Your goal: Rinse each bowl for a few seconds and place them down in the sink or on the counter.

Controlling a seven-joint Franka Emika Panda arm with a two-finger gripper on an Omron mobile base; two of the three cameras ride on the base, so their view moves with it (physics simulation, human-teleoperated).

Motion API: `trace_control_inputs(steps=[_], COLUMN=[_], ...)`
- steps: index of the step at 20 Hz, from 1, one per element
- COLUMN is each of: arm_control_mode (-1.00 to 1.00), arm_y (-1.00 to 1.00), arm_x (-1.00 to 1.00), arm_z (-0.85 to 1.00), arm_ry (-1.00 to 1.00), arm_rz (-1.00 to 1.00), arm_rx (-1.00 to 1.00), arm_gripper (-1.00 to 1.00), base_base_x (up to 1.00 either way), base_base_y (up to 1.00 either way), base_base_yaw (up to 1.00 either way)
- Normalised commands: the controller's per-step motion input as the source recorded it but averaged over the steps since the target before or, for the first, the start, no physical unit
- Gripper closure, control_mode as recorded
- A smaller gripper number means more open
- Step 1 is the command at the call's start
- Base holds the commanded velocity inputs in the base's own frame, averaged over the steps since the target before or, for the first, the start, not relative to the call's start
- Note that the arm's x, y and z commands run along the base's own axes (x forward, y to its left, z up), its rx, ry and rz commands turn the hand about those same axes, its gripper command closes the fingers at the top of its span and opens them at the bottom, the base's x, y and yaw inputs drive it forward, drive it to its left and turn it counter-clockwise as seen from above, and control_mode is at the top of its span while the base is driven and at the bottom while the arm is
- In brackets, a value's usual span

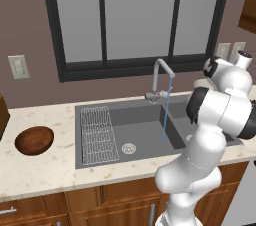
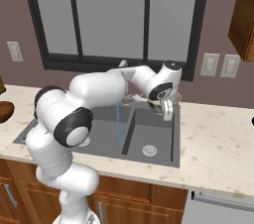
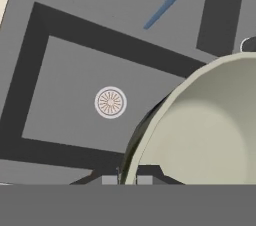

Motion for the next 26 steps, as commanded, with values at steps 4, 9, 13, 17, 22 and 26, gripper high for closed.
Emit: trace_control_inputs(steps=[4, 9, 13, 17, 22, 26], arm_control_mode=[-1.00, -1.00, -1.00, -1.00, -1.00, -1.00], arm_y=[0.36, 0.26, 0.29, 0.32, 0.25, 0.29], arm_x=[0.01, 0.00, 0.01, 0.03, 0.09, 0.13], arm_z=[0.00, 0.00, 0.00, 0.00, 0.00, -0.01], arm_ry=[0.00, 0.00, 0.00, 0.00, 0.00, 0.00], arm_rz=[0.05, 0.06, 0.06, 0.04, 0.04, 0.04], arm_rx=[0.00, 0.00, 0.00, 0.00, 0.00, 0.01], arm_gripper=[1.00, 1.00, 1.00, 1.00, 1.00, 1.00], base_base_x=[0.00, 0.00, 0.00, 0.00, 0.00, 0.00], base_base_y=[0.00, 0.00, 0.00, 0.00, 0.00, 0.00], base_base_yaw=[0.00, 0.00, 0.00, 0.00, 0.00, 0.00])
